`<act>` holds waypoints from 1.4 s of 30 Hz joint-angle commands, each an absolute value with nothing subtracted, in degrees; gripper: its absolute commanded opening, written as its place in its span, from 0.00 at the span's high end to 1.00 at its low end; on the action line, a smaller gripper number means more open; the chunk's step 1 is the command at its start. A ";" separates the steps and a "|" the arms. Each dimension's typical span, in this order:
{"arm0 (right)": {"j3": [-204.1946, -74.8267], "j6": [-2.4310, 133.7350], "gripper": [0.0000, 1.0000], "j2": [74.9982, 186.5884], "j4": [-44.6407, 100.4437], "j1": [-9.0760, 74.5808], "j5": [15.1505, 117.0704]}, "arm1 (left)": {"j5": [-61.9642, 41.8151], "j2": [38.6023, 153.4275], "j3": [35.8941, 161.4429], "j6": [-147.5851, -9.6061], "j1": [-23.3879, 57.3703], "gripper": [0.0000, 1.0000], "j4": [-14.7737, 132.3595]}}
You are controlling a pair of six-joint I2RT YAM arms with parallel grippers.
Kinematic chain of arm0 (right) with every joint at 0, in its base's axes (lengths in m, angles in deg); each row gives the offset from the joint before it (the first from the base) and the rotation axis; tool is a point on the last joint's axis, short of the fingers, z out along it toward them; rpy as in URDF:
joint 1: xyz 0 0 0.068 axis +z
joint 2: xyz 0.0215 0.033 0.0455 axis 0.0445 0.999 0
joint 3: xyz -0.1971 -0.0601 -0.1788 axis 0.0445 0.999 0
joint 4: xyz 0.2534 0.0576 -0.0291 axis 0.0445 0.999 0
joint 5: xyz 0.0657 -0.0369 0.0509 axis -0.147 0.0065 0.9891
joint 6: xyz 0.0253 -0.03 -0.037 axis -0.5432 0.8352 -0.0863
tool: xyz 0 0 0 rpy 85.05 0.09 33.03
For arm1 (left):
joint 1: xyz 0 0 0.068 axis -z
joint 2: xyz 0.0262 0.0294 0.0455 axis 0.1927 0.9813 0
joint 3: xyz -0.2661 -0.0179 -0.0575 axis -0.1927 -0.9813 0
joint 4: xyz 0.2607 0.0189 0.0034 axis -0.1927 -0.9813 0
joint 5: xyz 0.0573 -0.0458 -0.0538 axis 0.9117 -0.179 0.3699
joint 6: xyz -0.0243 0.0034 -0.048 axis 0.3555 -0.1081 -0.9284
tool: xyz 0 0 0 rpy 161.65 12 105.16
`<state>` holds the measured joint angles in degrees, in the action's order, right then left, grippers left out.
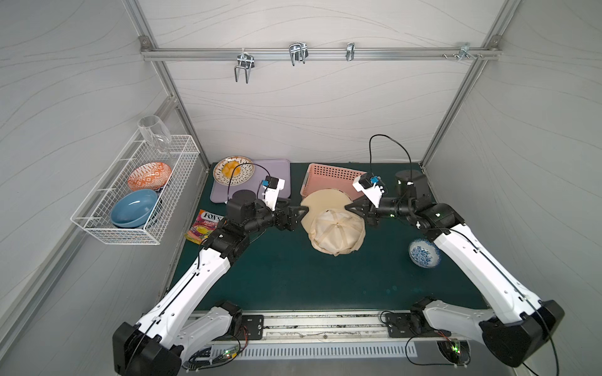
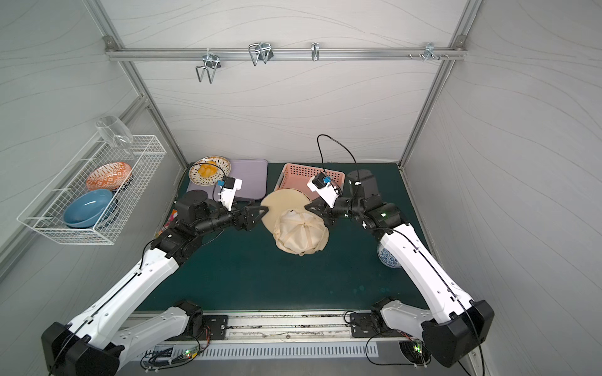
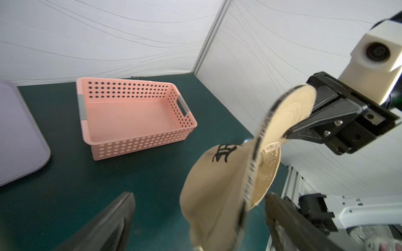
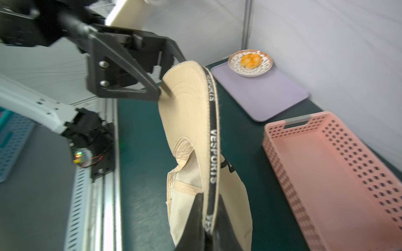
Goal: Turn the baseball cap inside out
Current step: Turn over the baseball cap.
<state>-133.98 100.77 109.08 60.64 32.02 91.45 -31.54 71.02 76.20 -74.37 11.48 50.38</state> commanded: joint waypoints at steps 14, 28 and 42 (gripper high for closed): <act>-132.71 93.31 0.61 109.55 58.45 31.88 91.69 | -47.39 75.62 79.23 -77.15 12.01 1.00 61.45; -108.60 95.89 0.34 97.41 36.16 42.60 70.41 | 4.49 71.77 81.86 -117.86 15.20 1.00 43.65; -93.95 117.01 0.38 105.77 -3.20 64.54 37.54 | 10.91 73.74 91.53 -153.41 18.83 1.00 14.84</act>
